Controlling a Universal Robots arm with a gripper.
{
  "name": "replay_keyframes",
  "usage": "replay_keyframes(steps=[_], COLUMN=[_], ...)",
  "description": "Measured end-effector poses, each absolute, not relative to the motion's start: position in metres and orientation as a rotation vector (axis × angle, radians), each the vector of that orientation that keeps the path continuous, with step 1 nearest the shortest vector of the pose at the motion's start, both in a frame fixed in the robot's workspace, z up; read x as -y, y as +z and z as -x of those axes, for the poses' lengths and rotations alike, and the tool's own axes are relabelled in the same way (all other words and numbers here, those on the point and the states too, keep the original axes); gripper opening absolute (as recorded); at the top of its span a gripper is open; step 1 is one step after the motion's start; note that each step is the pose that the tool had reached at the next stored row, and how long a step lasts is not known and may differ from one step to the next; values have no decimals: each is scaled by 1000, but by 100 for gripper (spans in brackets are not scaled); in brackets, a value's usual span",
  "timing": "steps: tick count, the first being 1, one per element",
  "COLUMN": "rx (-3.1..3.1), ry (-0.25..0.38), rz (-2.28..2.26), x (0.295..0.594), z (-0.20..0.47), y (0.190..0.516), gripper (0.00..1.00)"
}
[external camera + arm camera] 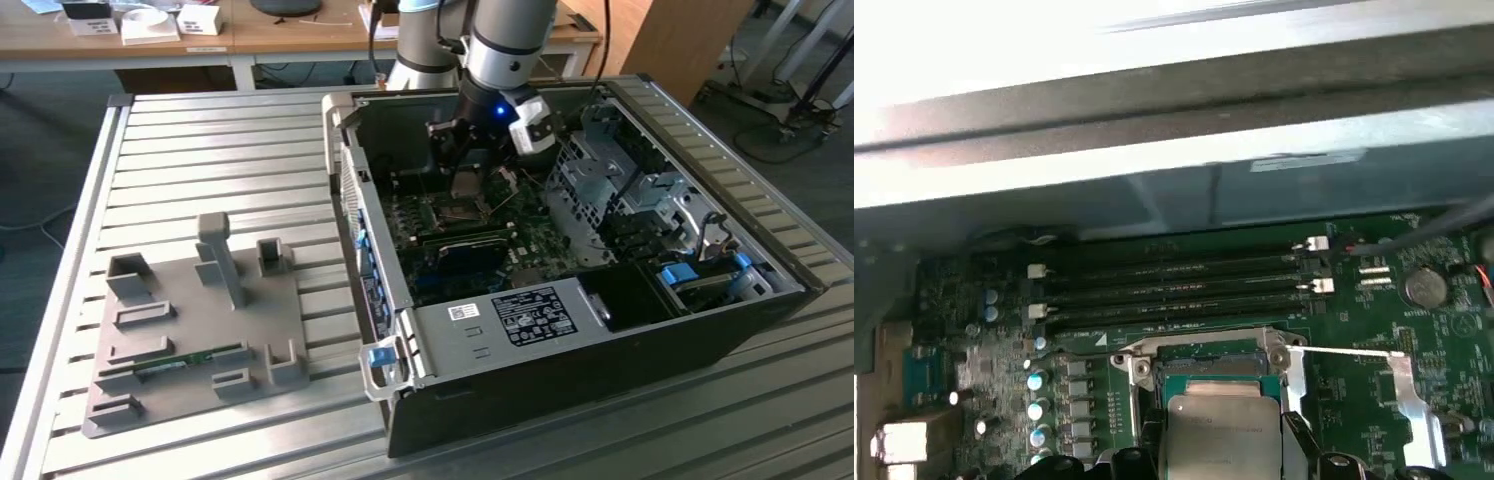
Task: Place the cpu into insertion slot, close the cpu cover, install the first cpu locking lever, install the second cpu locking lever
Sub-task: 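Place the cpu into insertion slot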
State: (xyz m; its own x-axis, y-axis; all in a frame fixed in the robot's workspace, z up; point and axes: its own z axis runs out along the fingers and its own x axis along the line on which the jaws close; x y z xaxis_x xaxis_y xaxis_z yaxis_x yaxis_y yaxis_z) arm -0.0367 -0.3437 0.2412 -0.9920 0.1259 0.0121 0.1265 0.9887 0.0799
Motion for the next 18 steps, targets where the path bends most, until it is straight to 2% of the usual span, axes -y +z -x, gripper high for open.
replay_keyframes(steps=[18], rx=[3050], ry=[-127], rz=[774], x=[344], z=[37], y=[239], gripper=[54])
